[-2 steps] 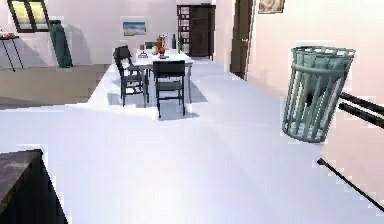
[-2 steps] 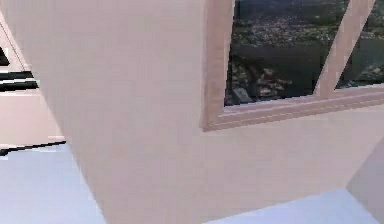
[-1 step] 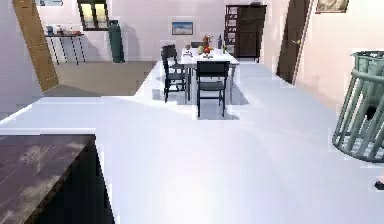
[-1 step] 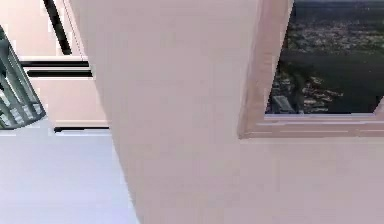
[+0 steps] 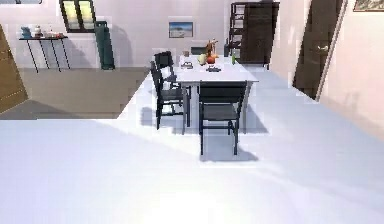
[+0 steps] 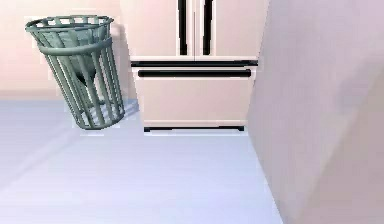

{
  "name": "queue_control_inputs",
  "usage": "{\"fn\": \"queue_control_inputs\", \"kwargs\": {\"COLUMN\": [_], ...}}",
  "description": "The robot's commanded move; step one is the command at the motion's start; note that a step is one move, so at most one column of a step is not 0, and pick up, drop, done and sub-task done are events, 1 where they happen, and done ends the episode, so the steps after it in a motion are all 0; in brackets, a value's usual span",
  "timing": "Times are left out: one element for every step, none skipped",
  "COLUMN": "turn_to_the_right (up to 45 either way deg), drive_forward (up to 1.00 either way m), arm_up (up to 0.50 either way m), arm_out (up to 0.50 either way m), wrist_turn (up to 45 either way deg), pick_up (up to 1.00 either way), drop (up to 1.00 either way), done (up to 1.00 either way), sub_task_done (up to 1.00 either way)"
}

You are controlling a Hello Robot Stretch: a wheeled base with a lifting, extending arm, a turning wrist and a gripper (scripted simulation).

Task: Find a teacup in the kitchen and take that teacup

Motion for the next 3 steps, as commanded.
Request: {"fn": "queue_control_inputs", "kwargs": {"turn_to_the_right": [-18.0,0.0,-24.0], "drive_forward": [0.00,0.10,0.00], "arm_up": [0.00,0.00,0.00], "arm_out": [0.00,0.00,0.00], "wrist_turn": [0.0,0.0,0.0], "pick_up": [0.00,0.00,0.00], "drop": [0.00,0.00,0.00], "done": [0.00,0.00,0.00], "sub_task_done": [0.00,0.00,0.00]}}
